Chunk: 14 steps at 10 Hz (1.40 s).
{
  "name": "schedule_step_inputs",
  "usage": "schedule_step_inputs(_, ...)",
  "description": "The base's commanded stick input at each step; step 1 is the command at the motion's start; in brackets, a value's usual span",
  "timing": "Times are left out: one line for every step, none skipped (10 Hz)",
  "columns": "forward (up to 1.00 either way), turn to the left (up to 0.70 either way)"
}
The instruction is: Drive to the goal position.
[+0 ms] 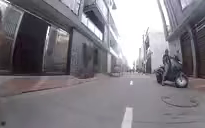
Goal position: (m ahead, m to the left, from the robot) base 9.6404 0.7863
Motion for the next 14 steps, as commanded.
schedule_step_inputs(0.85, 0.0)
schedule_step_inputs(0.85, 0.0)
schedule_step_inputs(0.85, 0.0)
schedule_step_inputs(0.85, -0.07)
schedule_step_inputs(0.85, -0.29)
schedule_step_inputs(0.85, -0.34)
schedule_step_inputs(0.85, -0.34)
schedule_step_inputs(0.85, -0.34)
schedule_step_inputs(0.85, -0.34)
schedule_step_inputs(0.85, -0.34)
schedule_step_inputs(0.85, -0.34)
schedule_step_inputs(0.85, -0.34)
schedule_step_inputs(0.85, -0.11)
schedule_step_inputs(0.85, 0.0)
